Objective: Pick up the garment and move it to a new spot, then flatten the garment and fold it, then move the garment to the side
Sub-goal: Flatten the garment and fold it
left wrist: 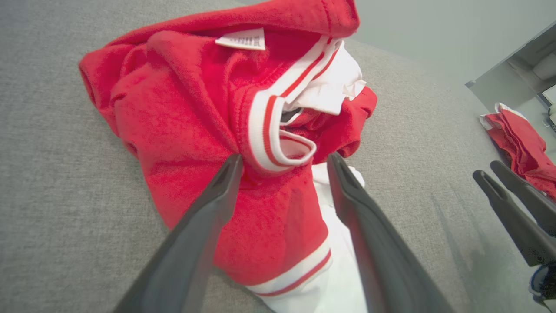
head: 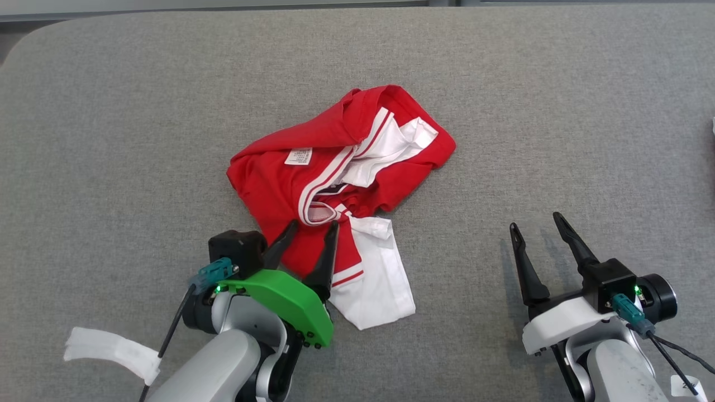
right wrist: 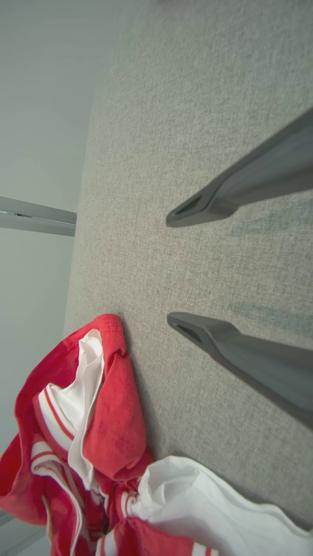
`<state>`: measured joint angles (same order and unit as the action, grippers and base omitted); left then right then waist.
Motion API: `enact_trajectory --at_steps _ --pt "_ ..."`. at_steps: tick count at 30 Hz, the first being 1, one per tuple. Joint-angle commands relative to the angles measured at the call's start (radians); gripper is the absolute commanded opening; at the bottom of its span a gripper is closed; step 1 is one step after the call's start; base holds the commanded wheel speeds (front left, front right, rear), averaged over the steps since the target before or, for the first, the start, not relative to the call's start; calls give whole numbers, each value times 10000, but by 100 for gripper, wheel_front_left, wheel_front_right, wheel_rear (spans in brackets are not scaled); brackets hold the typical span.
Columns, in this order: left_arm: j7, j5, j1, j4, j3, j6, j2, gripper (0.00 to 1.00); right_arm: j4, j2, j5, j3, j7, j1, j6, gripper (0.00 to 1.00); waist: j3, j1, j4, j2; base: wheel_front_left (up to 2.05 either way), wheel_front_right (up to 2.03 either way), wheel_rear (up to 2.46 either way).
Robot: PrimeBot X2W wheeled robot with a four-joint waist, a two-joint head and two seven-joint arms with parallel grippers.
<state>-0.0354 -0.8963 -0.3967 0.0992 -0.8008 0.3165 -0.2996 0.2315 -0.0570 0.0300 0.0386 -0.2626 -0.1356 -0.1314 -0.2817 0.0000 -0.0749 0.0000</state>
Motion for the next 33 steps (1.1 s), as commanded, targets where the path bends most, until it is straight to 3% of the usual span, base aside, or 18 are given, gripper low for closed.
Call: enact_trajectory --at_steps 1,5,8,12,21,22,23,33 --pt "-26 148 69 -204 55 149 -145 100 7 -18 -28 2 -32 -122 13 100 -82 0 151 0 0 0 0" --pt "388 421 417 -1513 -393 517 -387 100 14 -2 -94 -76 -32 -126 13 100 -110 0 325 0 0 0 0" --pt "816 595 427 -1742 -659 759 -611 100 49 18 -122 -7 -32 -181 13 100 -171 0 452 0 0 0 0" --pt "1094 634 208 -1310 -799 909 -577 100 79 28 -187 75 -33 -272 13 100 -249 0 612 0 0 0 0" --pt "1312 632 -261 534 -968 710 -229 100 83 49 -279 96 -33 -378 13 100 -396 0 916 0 0 0 0" --pt "1275 629 -282 722 -965 687 -219 69 79 50 -284 90 -33 -364 13 100 -393 0 935 0 0 0 0" --pt "1189 686 -316 887 -941 659 -245 0 79 50 -285 76 -33 -345 13 100 -392 0 950 0 0 0 0" --pt "1013 776 -209 1343 -1075 331 -562 0 122 58 -240 -99 -33 -261 13 100 -279 0 711 0 0 0 0"
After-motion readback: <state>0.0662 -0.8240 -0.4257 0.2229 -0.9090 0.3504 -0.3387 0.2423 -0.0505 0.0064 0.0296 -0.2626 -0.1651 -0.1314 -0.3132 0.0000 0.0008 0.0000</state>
